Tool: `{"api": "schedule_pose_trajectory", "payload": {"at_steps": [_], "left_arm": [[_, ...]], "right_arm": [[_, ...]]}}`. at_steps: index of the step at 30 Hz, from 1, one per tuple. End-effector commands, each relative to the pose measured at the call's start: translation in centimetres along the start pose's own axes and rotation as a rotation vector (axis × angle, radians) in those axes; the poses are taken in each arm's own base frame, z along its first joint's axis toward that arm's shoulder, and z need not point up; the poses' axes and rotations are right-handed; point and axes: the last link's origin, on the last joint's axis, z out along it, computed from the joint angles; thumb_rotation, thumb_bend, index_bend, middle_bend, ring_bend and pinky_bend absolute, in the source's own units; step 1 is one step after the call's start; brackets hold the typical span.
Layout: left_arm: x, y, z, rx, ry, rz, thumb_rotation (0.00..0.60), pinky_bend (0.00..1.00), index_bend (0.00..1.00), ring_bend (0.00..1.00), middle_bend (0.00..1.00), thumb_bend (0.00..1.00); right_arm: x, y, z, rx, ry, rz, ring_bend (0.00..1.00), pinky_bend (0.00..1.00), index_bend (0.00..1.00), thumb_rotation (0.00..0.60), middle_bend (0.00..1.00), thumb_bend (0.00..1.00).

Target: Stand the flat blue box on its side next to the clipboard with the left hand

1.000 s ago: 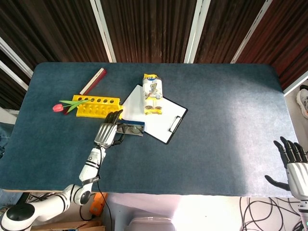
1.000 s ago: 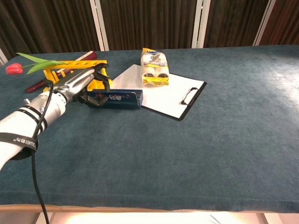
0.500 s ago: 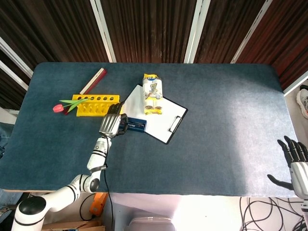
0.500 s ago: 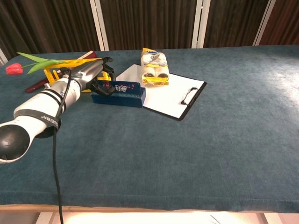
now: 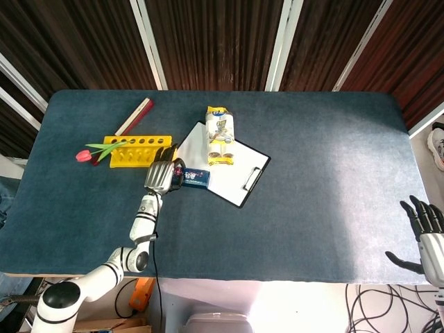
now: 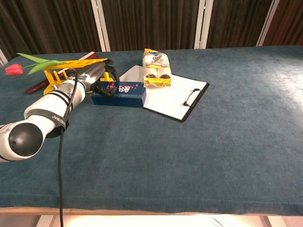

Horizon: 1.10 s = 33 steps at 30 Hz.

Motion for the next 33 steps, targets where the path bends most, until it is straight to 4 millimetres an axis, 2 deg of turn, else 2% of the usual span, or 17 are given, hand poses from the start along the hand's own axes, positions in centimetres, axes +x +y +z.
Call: {"api": "schedule_pose_trajectory", "payload": {"at_steps": [1,4,11,15,16,19,24,26,29,33], "left_arm": [[-0.1,0.4,0.1,-0.014,0.025,-0.017,0.6,0.05,0.15,0.0,0.0,0.39],[0.0,0.6,0.1,-0.025,0.059,-0.054,0.6,0.06,0.07,0.0,0.0,0.39],[0.1,0.3,0.0,-0.034,0.095,-0.044,0.6,0.06,0.09,0.0,0.0,0.38],[0.4,0.3,-1.3,-0.097,0.101,-0.056,0.6,0.06,0.07,0.0,0.0,0.38],[0.5,0.1,-2.1,-0.124,0.089,-0.054,0.6,0.06,0.06,0.0,0.0,0.38],[1.7,-1.5,-6.8,-0.209,0.027,-0.022,0.6,0.06,0.03,0.0,0.0,0.37],[5.5,-6.1,-17.5,-0.179,-0.112,0.033,0.6,0.04,0.0,0.0,0.0,0.38],[6.3,-7.6,-20.4,-0.155,-0.135,0.062,0.6,0.03,0.0,0.0,0.0,0.37],[7.3,-9.5,-23.5,-0.135,-0.082,0.08,0.6,0.02,0.0,0.0,0.0,0.37],[7.8,-11.3,-24.9,-0.092,0.051,0.16,0.6,0.02,0.0,0.0,0.0,0.36]], "right_arm": [[0.0,0.0,0.0,0.0,0.0,0.002,0.0,0.0,0.0,0.6,0.0,0.18],[0.1,0.0,-0.1,0.001,0.0,0.001,0.0,0.0,0.0,0.6,0.0,0.18],[0.1,0.0,-0.1,0.001,0.002,0.001,0.0,0.0,0.0,0.6,0.0,0.18],[0.1,-0.1,0.0,0.004,0.006,0.002,0.0,0.0,0.0,0.6,0.0,0.18],[0.1,-0.1,0.0,0.005,0.006,0.002,0.0,0.0,0.0,0.6,0.0,0.18],[0.0,-0.1,0.2,0.003,0.002,-0.007,0.0,0.0,0.0,0.6,0.0,0.18],[-0.5,-0.5,0.3,0.004,-0.008,-0.032,0.0,0.0,0.0,0.6,0.0,0.18],[-0.7,-0.8,0.3,0.005,-0.01,-0.039,0.0,0.0,0.0,0.6,0.0,0.18],[-1.0,-1.1,0.4,0.007,-0.012,-0.05,0.0,0.0,0.0,0.6,0.0,0.18],[-1.3,-1.4,0.4,0.004,-0.01,-0.067,0.0,0.0,0.0,0.6,0.0,0.18]]}}
